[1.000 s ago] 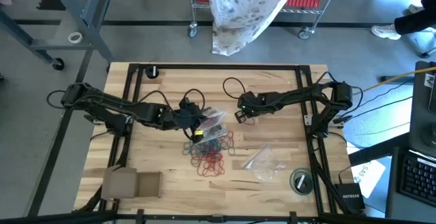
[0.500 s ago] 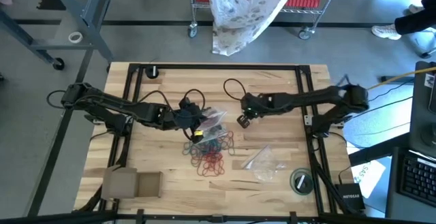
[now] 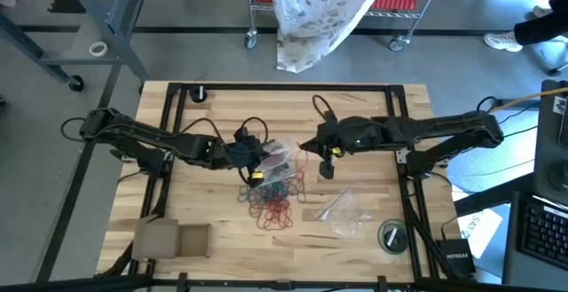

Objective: Sort rubber bands
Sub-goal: Put the red rubber band into the transparent zip lock bag

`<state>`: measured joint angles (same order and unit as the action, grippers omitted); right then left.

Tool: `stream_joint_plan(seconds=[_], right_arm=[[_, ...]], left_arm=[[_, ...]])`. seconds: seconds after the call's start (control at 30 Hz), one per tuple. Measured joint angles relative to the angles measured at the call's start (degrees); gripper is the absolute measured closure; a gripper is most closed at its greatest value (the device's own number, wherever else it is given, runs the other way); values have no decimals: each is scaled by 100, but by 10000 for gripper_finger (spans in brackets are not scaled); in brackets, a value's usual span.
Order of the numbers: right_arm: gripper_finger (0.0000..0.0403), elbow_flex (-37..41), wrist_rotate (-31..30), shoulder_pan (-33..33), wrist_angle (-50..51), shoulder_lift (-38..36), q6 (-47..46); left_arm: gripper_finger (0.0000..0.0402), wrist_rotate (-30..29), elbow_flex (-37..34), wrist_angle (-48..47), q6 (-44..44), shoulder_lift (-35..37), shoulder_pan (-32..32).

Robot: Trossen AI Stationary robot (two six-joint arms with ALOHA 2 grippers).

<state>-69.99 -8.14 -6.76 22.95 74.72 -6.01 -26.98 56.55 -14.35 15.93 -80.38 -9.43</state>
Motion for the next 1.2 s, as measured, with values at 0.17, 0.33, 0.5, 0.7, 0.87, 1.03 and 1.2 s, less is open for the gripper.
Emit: stream_joint_plan(seconds=[0.17,0.33,0.5,0.7,0.87,1.03,1.2], right_arm=[[403,-363,312,-44,-552,92,671],[403,-361,728,-33,-1024,335,1413],[403,-359,1078,-35,-993,701,2767],[403,-357,1026,-35,-953,1092,3644],[403,-350,968,-35,-1108,1158,3823],[403,-350,968,-35,-1522,1144,4022],[403,-350,968,-35,-1692,1136,4247]], left_arm=[[401,114,0,39,-273,0,0],[401,179,0,44,-270,-2,-6],[401,485,0,24,-267,-2,-7],[401,782,0,-4,-162,-2,-7],[401,1099,0,-17,-136,-2,-9],[401,1099,0,-13,-138,-2,-4],[401,1100,0,-27,-138,-2,-7]])
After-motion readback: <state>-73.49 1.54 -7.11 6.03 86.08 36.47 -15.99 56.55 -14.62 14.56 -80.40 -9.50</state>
